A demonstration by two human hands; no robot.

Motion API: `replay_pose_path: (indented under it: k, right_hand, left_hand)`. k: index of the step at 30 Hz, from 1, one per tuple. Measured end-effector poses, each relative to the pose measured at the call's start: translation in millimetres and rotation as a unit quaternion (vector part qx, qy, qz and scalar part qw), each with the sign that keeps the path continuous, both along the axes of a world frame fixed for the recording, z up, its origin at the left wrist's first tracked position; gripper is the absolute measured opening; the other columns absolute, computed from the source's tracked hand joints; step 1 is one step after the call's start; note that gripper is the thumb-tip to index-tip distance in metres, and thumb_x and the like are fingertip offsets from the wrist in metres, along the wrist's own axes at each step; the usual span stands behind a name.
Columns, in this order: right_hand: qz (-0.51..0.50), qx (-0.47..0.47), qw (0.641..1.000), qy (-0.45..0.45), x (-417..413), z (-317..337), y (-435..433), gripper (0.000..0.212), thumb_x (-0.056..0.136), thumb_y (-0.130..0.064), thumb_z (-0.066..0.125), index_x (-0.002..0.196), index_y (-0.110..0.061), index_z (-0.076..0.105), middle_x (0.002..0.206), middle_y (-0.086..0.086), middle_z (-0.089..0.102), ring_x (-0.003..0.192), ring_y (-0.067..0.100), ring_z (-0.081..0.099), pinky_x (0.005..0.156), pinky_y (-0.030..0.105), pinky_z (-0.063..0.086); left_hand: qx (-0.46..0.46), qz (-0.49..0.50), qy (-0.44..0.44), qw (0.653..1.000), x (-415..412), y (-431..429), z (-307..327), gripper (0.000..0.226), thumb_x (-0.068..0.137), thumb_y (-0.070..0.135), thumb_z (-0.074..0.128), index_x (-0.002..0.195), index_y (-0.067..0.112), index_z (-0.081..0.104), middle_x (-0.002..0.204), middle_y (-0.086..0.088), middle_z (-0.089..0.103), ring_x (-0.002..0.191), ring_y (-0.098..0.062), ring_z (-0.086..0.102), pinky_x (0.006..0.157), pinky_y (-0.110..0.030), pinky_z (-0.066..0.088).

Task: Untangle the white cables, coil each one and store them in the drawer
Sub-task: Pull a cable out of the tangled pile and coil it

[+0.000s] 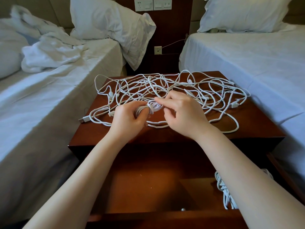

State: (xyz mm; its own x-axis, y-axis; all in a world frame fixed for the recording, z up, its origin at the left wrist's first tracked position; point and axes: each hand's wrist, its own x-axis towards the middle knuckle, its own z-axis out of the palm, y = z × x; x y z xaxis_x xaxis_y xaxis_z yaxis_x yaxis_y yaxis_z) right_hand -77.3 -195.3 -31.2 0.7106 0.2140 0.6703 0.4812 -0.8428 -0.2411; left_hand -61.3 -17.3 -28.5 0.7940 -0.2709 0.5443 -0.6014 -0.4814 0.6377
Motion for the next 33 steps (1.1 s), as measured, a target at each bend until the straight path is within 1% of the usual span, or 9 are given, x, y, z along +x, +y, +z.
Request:
replay_pose_path:
  k: [7,10,14,18,21,25,27,30,33]
  right_hand:
    - [-0.004,-0.002,1.0,0.03,-2.3,1.3,-1.7,0.04,0.081,-0.005,0.057,0.118,-0.013,0.07,0.082,-0.003,0.054,0.071,0.007,0.043,0.055,0.012,0.027]
    - [-0.015,-0.035,0.999,0.013,-3.6,1.9,-0.8,0.044,0.078,-0.008,0.067,0.121,-0.015,0.068,0.086,-0.002,0.057,0.075,0.009,0.046,0.057,0.015,0.03]
    - [-0.023,-0.066,0.997,-0.033,-0.2,-1.7,1.9,0.037,0.07,-0.005,0.078,0.106,-0.014,0.074,0.077,0.001,0.057,0.07,0.018,0.055,0.056,0.022,0.031]
    - [-0.029,-0.068,0.994,-0.075,1.5,-3.1,3.5,0.017,0.073,0.0,0.077,0.087,-0.009,0.076,0.071,0.003,0.056,0.064,0.018,0.054,0.05,0.022,0.033]
    - [-0.028,-0.079,0.993,-0.083,2.6,-5.3,3.5,0.014,0.072,0.001,0.079,0.081,-0.009,0.077,0.07,0.003,0.055,0.062,0.018,0.053,0.054,0.02,0.029]
    - [-0.031,-0.066,0.994,-0.079,2.8,-6.0,3.7,0.017,0.076,-0.002,0.075,0.091,-0.01,0.076,0.071,0.003,0.056,0.063,0.019,0.054,0.05,0.022,0.036]
    - [-0.038,-0.058,0.995,-0.07,1.7,-5.4,3.7,0.031,0.076,-0.006,0.075,0.107,-0.011,0.073,0.078,0.003,0.058,0.068,0.019,0.056,0.053,0.022,0.04]
    - [-0.035,-0.041,0.997,-0.05,0.8,-3.9,1.7,0.048,0.075,-0.009,0.077,0.122,-0.013,0.067,0.086,0.003,0.06,0.072,0.016,0.055,0.056,0.022,0.04]
    - [-0.017,-0.021,0.999,-0.039,2.0,-4.0,-0.2,0.04,0.077,-0.009,0.075,0.116,-0.015,0.071,0.087,0.004,0.06,0.072,0.01,0.048,0.055,0.022,0.037]
  left_hand:
    - [-0.011,0.002,0.03,0.999,-0.3,-2.5,-0.6,0.016,0.09,0.006,0.057,0.092,0.016,0.07,0.067,0.005,0.068,0.053,-0.006,0.063,0.063,-0.031,0.057]
    - [0.0,0.007,0.024,1.0,0.1,-2.3,0.0,0.014,0.09,0.008,0.058,0.092,0.013,0.071,0.063,0.014,0.063,0.054,0.0,0.059,0.061,-0.017,0.05]
    - [0.019,0.015,0.005,1.0,-1.6,-2.1,0.5,0.014,0.09,0.011,0.058,0.093,0.01,0.072,0.058,0.017,0.057,0.054,0.003,0.055,0.056,-0.007,0.039]
    - [0.034,0.01,-0.004,0.999,-1.6,-2.9,0.8,0.013,0.089,0.01,0.06,0.094,0.011,0.072,0.063,0.016,0.059,0.057,-0.005,0.058,0.055,-0.012,0.042]
    - [0.043,0.008,-0.001,0.999,-2.7,-2.6,0.1,0.015,0.089,0.009,0.061,0.098,0.01,0.072,0.062,0.014,0.059,0.053,-0.011,0.058,0.053,-0.016,0.045]
    - [0.018,0.008,0.034,0.999,-0.7,-2.5,1.0,0.015,0.089,0.009,0.057,0.088,0.014,0.071,0.059,0.012,0.061,0.053,-0.007,0.057,0.052,-0.015,0.042]
    - [-0.011,0.013,0.061,0.998,0.4,-1.6,2.6,0.019,0.09,0.007,0.055,0.079,0.016,0.068,0.055,0.01,0.06,0.05,-0.002,0.055,0.054,-0.013,0.041]
    - [-0.051,0.013,0.091,0.994,1.5,-0.6,3.2,0.021,0.09,0.005,0.054,0.076,0.01,0.069,0.059,0.0,0.065,0.052,-0.005,0.054,0.058,-0.022,0.045]
    - [-0.063,-0.01,0.107,0.992,0.1,-1.6,2.0,0.02,0.091,0.007,0.053,0.081,0.007,0.07,0.065,-0.012,0.066,0.054,-0.012,0.054,0.06,-0.033,0.047]
